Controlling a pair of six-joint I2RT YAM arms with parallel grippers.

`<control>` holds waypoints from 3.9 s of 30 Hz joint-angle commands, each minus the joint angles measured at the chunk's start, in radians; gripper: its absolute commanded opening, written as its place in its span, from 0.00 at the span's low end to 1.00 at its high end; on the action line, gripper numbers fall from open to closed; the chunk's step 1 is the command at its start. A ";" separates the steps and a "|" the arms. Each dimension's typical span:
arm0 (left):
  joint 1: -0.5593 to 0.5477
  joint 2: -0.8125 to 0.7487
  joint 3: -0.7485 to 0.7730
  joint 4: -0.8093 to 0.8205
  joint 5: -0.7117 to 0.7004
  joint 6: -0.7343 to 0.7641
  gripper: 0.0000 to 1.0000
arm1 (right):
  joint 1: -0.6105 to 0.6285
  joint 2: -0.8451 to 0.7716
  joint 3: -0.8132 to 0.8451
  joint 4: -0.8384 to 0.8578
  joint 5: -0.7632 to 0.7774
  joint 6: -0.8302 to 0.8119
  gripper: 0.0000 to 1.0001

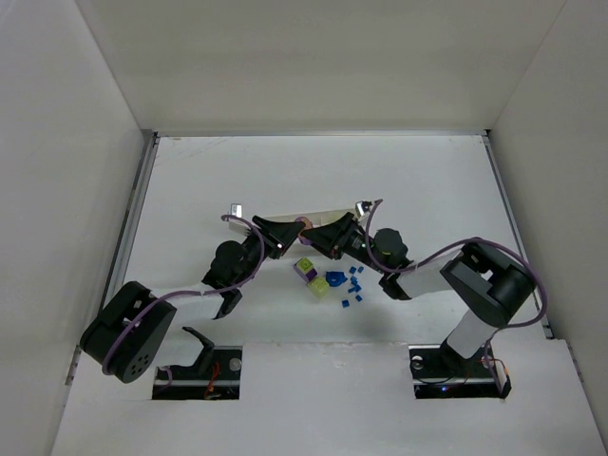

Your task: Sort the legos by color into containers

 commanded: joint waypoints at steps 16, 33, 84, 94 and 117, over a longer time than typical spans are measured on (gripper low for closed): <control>-0.014 -0.038 -0.001 0.047 0.002 0.015 0.20 | -0.027 -0.055 -0.073 0.139 -0.013 -0.042 0.66; -0.039 -0.030 -0.013 0.042 0.007 0.009 0.20 | -0.058 -0.038 -0.063 0.131 -0.034 -0.061 0.39; 0.125 -0.280 0.092 -0.467 -0.028 0.273 0.23 | 0.014 -0.041 0.427 -0.930 0.381 -0.711 0.59; 0.041 -0.112 0.229 -0.507 -0.148 0.416 0.23 | 0.014 -0.266 0.275 -0.909 0.429 -0.725 0.51; -0.113 0.204 0.476 -0.669 -0.421 0.716 0.36 | 0.381 -0.602 -0.023 -1.107 0.639 -0.772 0.71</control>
